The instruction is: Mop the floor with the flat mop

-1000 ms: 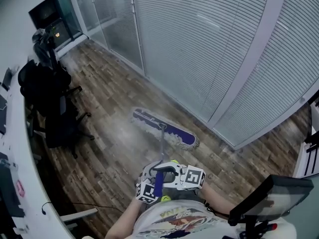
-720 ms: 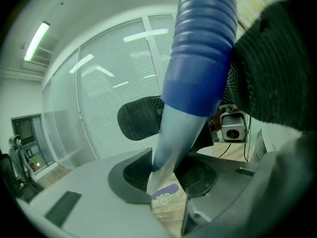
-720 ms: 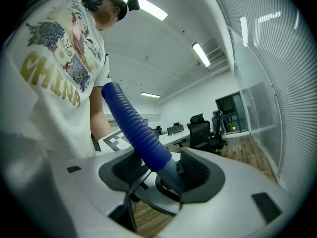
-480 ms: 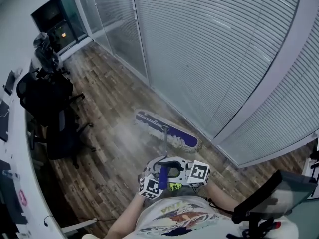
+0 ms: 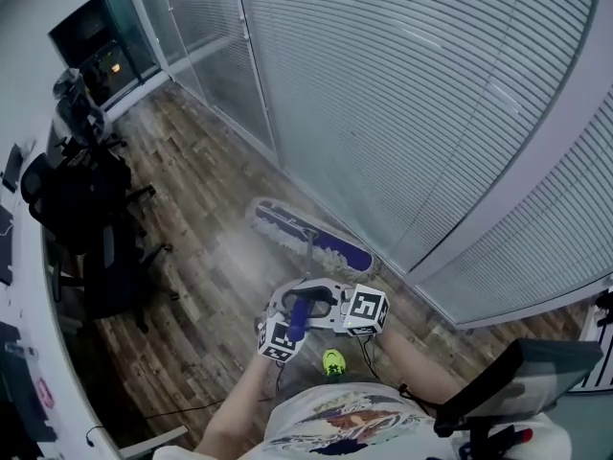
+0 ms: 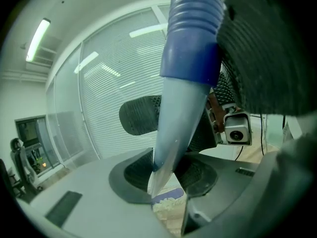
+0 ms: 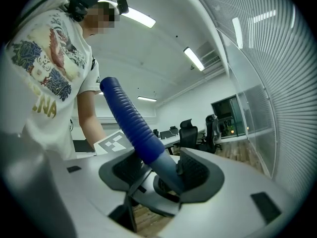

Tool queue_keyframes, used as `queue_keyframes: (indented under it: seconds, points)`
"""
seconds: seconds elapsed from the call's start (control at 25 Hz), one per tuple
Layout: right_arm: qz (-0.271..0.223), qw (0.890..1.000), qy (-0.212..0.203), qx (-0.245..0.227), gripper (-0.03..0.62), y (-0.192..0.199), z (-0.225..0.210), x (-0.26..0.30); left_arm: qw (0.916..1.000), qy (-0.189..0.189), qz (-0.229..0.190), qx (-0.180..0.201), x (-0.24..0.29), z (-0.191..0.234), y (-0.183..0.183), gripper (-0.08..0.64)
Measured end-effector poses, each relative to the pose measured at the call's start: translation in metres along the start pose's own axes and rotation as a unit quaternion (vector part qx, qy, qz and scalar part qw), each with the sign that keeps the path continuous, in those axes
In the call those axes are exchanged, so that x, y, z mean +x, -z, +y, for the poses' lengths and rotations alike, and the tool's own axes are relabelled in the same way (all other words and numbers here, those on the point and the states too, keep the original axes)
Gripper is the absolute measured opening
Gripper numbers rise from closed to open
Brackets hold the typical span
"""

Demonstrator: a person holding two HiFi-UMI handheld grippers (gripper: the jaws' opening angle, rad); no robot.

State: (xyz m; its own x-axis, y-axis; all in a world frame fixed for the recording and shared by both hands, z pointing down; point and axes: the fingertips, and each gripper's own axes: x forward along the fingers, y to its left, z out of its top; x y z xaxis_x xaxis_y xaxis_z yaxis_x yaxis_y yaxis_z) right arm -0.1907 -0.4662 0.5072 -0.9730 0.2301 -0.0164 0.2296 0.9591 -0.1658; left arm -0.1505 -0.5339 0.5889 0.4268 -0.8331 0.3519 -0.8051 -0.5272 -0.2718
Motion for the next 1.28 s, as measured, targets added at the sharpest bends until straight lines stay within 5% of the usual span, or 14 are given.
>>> queue_keyframes:
  seconds: [0.64, 1.28]
  points:
    - [0.043, 0.999, -0.031, 0.003, 0.233, 0.034, 0.099, 0.031, 0.9996, -0.009, 0.013, -0.022, -0.083, -0.054, 0.031, 0.11]
    - [0.073, 0.996, -0.042, 0.007, 0.235, 0.079, 0.363, 0.09, 0.9983, -0.024, 0.002, -0.053, -0.31, -0.201, 0.071, 0.11]
